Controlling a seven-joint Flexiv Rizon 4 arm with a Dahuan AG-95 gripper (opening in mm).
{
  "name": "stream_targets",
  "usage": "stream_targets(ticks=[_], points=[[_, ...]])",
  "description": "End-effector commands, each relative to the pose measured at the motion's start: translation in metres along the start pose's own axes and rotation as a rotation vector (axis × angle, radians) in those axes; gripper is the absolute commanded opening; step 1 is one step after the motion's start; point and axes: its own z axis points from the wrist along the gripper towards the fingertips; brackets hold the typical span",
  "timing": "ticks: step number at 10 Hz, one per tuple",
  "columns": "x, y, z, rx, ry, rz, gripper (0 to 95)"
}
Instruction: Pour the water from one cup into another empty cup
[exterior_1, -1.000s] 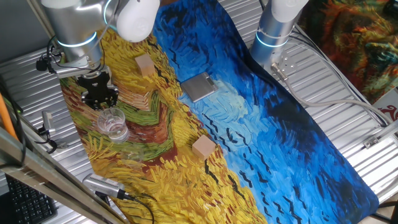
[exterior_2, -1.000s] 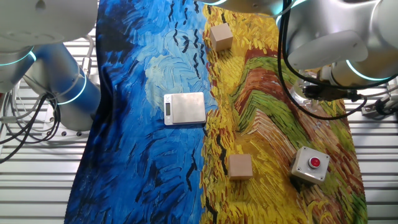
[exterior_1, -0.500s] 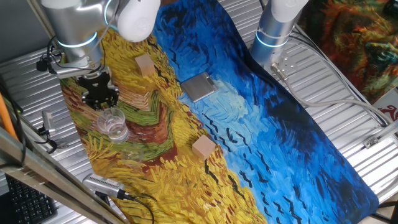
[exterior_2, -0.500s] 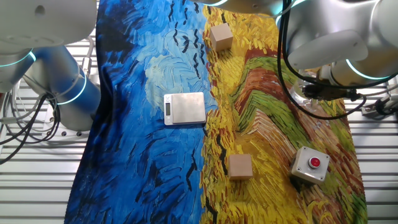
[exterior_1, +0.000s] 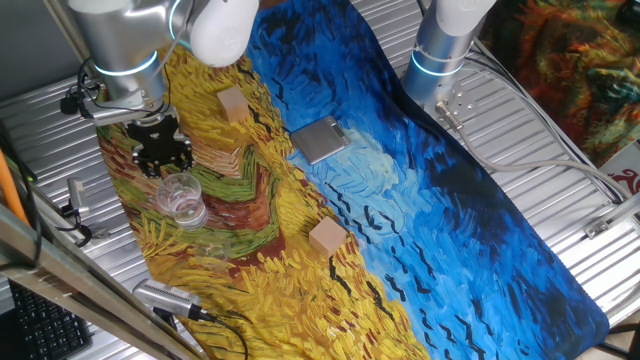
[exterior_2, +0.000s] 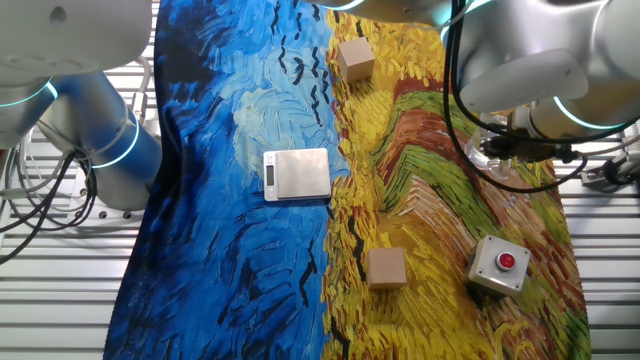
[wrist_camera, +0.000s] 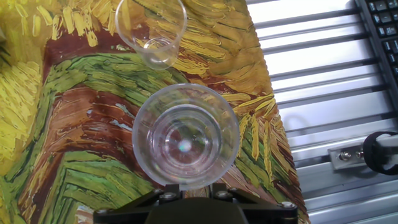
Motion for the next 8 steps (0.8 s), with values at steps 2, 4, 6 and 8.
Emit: stream_targets(ticks=[2, 4, 6, 8], points=[[-0.0024, 0.0005, 0.0052, 0.000, -0.006, -0.011, 38.0], [-0.0027, 0.0019, 0.0085, 0.003, -0.003, -0.015, 38.0], [-0.0025, 0.0025, 0.0098, 0.002, -0.002, -0.016, 38.0], [-0.0023, 0.0034, 0.0112, 0.005, -0.007, -0.018, 38.0]])
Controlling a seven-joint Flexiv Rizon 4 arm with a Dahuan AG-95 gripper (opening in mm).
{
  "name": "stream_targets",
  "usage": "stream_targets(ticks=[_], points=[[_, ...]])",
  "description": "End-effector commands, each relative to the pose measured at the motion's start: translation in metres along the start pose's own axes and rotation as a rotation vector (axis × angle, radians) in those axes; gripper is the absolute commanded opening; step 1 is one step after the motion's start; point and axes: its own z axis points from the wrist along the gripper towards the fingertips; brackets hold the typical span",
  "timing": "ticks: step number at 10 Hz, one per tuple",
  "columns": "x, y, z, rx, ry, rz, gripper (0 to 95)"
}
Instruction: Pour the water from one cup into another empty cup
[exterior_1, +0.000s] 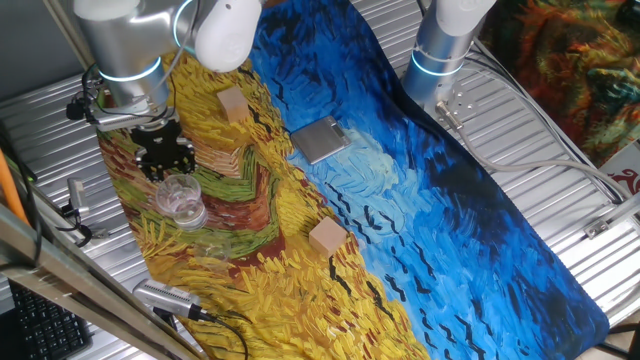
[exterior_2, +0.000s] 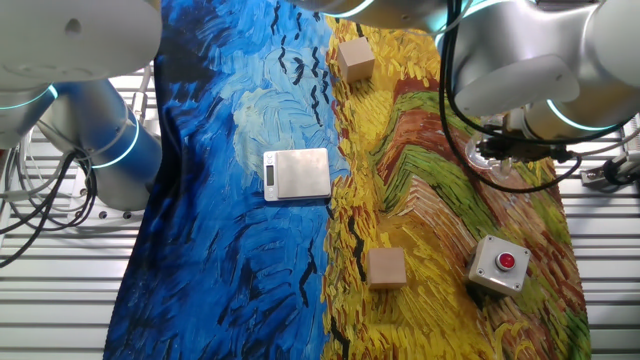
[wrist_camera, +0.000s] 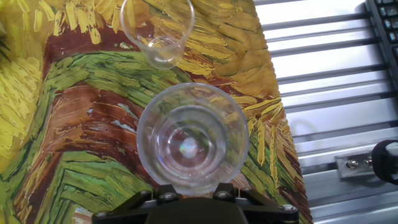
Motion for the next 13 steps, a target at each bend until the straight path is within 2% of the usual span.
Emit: stream_targets(ticks=[1, 13], points=[[0.0000, 0.0002, 0.0005, 0.003, -0.004, -0.001, 38.0], [0.0001, 0.0025, 0.0063, 0.023, -0.047, 0.008, 38.0]])
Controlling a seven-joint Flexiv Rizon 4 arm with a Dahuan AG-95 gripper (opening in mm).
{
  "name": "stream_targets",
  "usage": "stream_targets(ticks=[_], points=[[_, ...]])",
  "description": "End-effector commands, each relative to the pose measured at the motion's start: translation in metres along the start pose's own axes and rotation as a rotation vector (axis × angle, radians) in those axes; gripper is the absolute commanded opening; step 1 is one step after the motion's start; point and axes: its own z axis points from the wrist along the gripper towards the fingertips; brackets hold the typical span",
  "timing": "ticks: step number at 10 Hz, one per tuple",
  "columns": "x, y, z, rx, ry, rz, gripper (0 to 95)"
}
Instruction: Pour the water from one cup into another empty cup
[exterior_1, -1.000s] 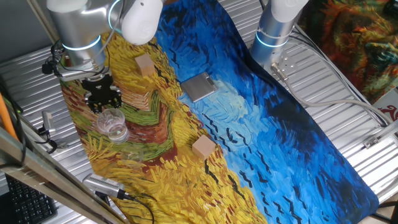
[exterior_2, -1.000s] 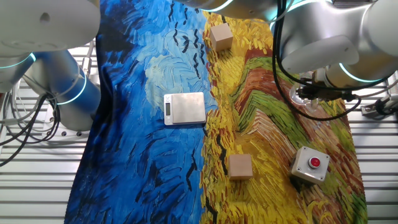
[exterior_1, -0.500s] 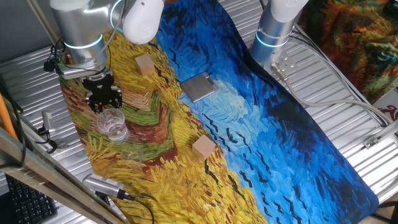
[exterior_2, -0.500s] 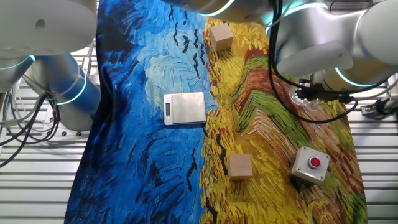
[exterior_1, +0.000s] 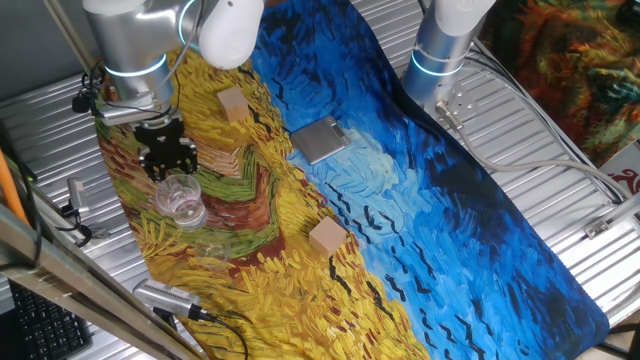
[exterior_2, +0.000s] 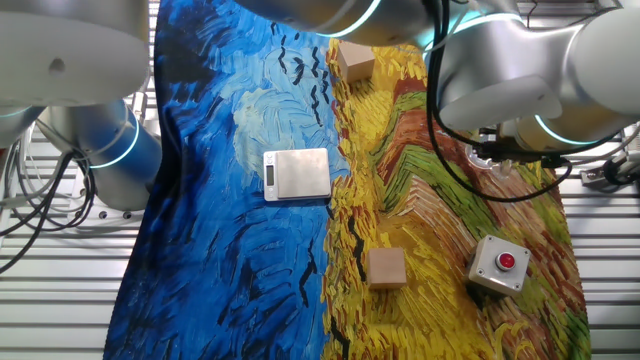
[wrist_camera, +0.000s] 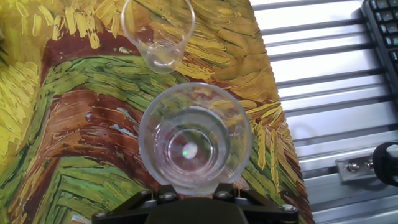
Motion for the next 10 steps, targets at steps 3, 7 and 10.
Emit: stream_targets(ticks=[3, 7, 10], points=[[-0.0010, -0.0010, 0.0028, 0.002, -0.005, 0.002, 38.0], [-0.0008, 0.0002, 0.0070, 0.007, -0.006, 0.005, 38.0], [-0.0007, 0.0011, 0.0093, 0.009, -0.006, 0.007, 38.0]])
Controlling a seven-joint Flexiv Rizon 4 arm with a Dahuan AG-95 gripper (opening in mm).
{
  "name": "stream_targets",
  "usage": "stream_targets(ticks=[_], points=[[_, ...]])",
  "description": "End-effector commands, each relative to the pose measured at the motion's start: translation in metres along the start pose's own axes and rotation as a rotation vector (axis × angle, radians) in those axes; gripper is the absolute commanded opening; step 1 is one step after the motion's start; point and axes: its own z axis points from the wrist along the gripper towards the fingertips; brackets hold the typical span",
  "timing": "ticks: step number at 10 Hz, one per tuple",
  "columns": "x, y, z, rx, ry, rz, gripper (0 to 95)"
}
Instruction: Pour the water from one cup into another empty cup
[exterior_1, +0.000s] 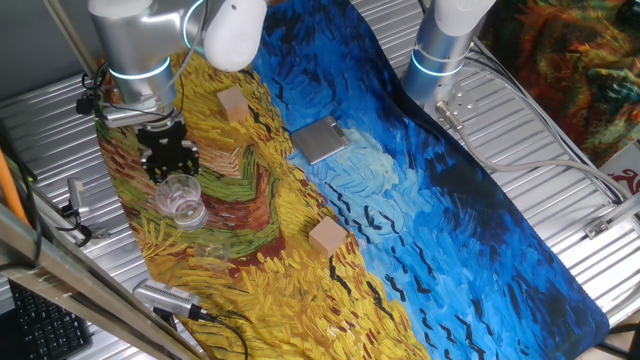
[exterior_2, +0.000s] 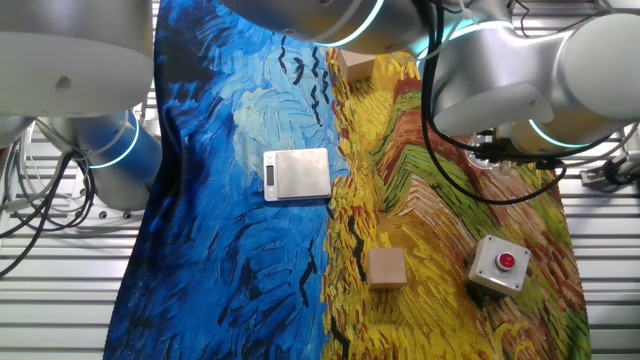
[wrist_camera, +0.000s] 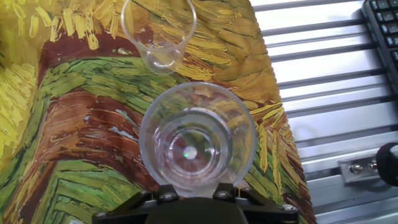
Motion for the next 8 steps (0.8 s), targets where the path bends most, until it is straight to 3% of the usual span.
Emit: stream_targets(ticks=[1, 5, 6, 8], points=[[0.0000, -0.0003, 0.0008, 0.005, 0.000, 0.004, 38.0], [0.0001, -0.0002, 0.0011, 0.008, -0.009, 0.003, 38.0], [0.0001, -0.0002, 0.0011, 0.010, -0.025, 0.002, 19.0], [0.0001, -0.0002, 0.0011, 0.012, -0.029, 0.000, 19.0]])
